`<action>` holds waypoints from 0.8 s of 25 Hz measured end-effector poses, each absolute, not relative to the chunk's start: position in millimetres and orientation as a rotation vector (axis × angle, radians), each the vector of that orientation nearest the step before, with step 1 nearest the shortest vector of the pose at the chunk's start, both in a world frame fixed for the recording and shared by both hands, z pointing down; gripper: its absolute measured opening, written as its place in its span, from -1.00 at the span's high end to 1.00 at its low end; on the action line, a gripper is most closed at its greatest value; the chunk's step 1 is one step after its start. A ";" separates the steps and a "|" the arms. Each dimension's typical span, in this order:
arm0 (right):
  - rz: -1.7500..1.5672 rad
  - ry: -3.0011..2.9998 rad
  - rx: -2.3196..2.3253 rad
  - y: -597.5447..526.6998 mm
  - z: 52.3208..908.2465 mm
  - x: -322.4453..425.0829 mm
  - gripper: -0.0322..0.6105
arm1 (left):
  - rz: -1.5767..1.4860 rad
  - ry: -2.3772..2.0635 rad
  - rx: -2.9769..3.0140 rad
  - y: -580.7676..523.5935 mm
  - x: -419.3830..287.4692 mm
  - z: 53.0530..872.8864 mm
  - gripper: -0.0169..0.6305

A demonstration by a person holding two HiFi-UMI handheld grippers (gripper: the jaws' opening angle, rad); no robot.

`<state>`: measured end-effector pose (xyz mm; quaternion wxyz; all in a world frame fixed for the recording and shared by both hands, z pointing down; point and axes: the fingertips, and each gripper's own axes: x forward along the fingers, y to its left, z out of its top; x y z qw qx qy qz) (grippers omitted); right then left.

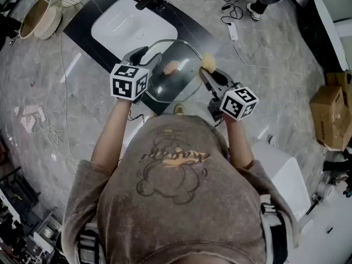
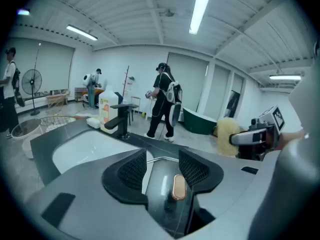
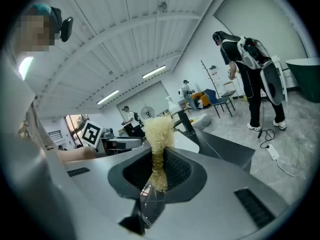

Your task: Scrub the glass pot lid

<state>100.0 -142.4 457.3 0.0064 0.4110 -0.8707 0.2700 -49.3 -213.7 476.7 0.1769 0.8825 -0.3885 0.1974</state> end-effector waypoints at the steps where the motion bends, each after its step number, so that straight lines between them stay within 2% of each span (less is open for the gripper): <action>1: 0.823 -2.732 1.263 -143.9 454.7 93.2 0.74 | 0.536 -1.108 2.502 -208.8 -55.5 467.8 0.33; 10: 0.544 -2.726 1.301 -165.5 442.6 45.6 0.74 | 0.217 -1.367 2.515 -177.5 -124.7 420.0 0.36; 16: 0.463 -2.727 1.329 -169.5 447.2 34.0 0.74 | 0.121 -1.482 2.483 -165.1 -143.1 432.7 0.86; 20: 0.461 -2.715 1.331 -168.0 456.7 32.3 0.74 | 0.101 -1.510 2.477 -163.3 -143.0 445.2 0.89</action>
